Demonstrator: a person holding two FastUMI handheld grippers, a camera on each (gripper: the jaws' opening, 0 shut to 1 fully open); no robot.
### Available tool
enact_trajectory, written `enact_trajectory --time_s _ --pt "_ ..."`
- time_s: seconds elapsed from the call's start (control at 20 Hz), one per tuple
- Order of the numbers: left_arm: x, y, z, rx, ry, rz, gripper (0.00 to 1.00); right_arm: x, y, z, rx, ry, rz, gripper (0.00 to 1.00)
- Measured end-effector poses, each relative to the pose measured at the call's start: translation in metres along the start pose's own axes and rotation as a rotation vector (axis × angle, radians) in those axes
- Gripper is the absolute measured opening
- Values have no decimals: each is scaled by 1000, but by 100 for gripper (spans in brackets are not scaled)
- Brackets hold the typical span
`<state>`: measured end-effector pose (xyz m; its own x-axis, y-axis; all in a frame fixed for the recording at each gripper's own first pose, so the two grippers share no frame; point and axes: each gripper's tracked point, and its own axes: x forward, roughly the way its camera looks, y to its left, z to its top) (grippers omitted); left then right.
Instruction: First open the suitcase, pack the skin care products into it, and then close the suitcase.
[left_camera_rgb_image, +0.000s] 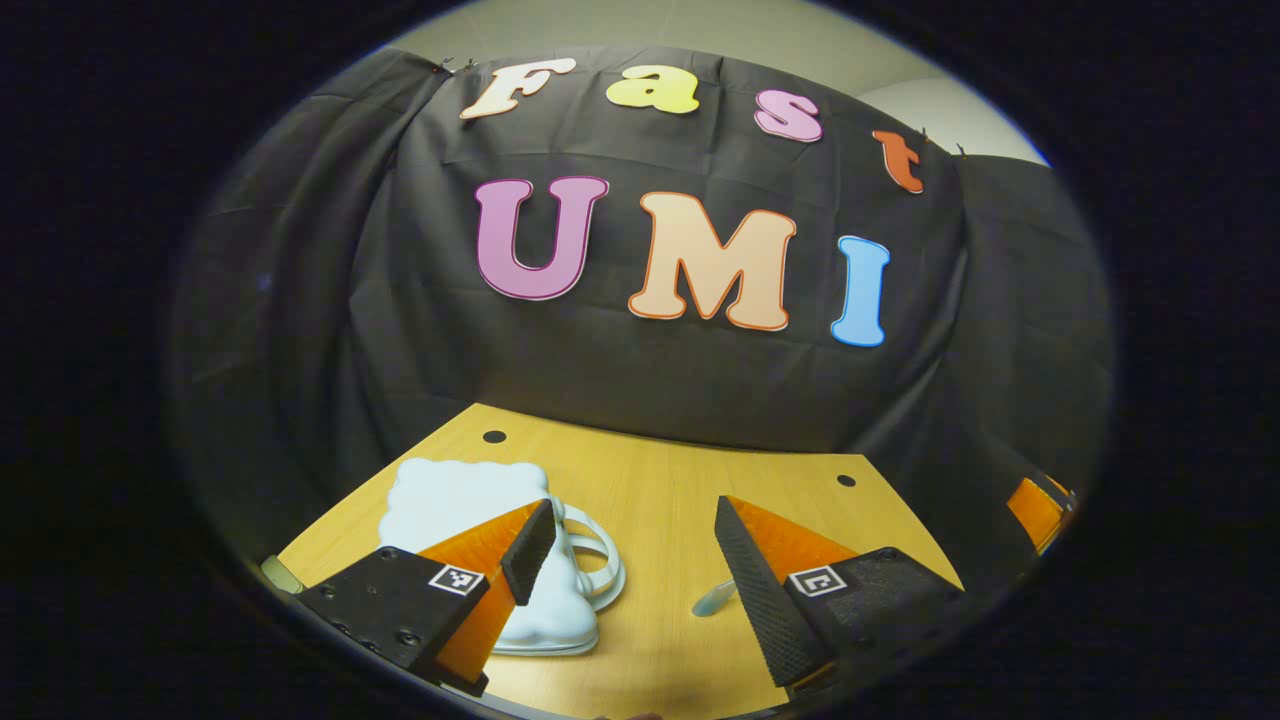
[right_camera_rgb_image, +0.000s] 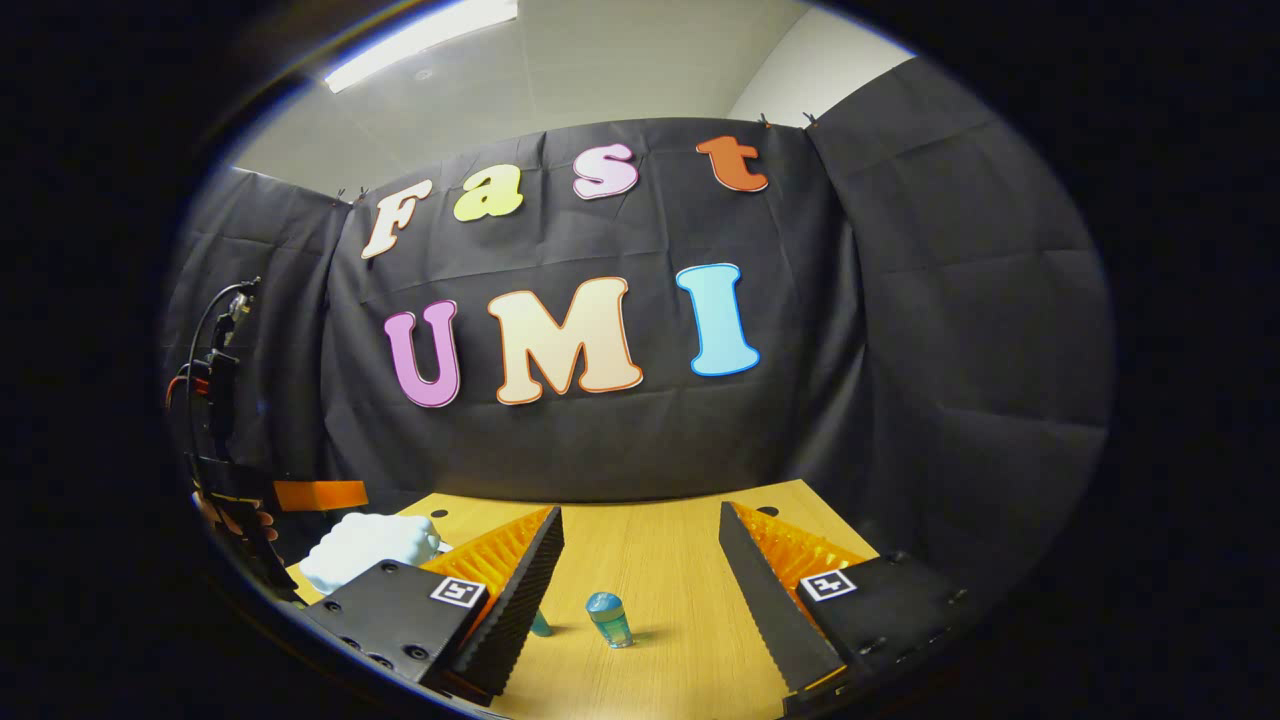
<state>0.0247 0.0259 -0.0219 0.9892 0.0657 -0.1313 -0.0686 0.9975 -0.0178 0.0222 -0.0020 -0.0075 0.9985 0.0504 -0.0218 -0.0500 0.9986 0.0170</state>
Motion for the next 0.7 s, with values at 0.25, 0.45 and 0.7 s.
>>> enact_trajectory --time_s 0.25,0.45,0.7 --pt "32 2 -21 27 154 -43 94 9 -1 -18 27 60 28 98" --pt "65 4 -36 19 285 -44 95 11 -13 -21 25 66 14 98" --pt "100 14 -72 -20 489 -19 95 7 -38 -29 34 89 -29 98"
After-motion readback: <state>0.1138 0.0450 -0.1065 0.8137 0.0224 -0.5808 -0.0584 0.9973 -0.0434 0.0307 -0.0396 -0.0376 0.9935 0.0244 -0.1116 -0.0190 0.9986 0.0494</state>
